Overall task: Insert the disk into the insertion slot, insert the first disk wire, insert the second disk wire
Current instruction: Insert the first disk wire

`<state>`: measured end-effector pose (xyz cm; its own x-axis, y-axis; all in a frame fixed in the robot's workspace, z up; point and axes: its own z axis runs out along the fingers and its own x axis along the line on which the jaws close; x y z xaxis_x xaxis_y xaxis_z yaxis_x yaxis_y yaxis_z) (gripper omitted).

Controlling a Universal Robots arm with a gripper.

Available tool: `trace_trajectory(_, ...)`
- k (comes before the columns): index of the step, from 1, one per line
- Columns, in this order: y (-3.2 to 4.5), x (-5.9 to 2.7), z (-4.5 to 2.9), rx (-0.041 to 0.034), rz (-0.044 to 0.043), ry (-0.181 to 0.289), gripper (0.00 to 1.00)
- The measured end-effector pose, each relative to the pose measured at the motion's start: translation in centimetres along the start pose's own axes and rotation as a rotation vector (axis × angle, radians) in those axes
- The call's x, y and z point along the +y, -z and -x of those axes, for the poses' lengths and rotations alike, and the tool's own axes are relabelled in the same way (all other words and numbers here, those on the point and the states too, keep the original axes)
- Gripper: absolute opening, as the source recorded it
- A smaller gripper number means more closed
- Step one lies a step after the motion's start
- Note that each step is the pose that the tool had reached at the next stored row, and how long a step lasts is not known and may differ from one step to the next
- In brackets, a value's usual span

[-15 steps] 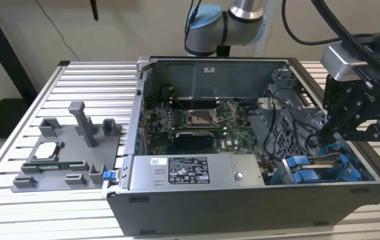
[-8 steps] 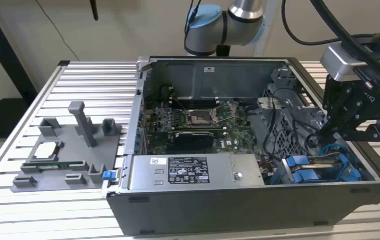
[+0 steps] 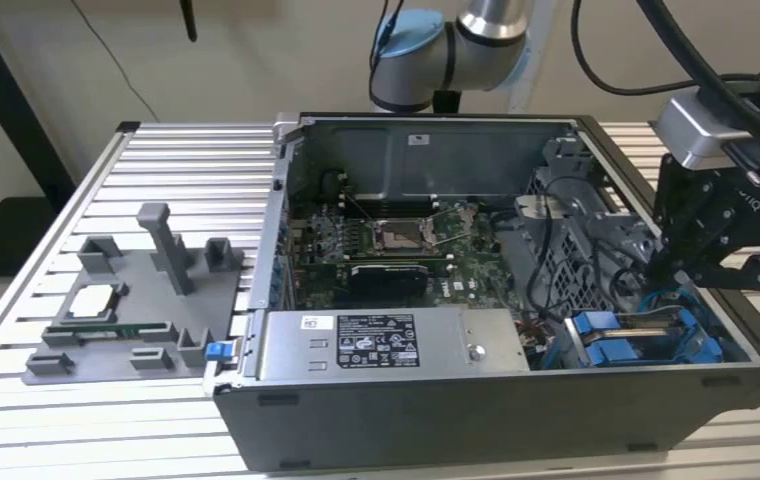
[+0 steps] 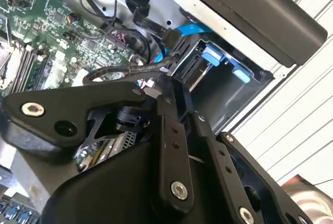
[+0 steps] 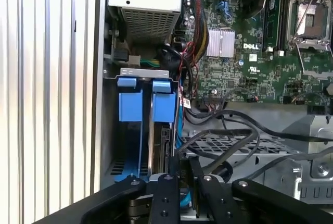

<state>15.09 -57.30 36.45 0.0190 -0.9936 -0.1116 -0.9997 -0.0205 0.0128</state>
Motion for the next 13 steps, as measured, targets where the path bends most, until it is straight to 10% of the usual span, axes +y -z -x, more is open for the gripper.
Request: trace_trajectory(13,-1.50,-1.02,-0.27,0.0023,0.0178,-0.002,0.00)
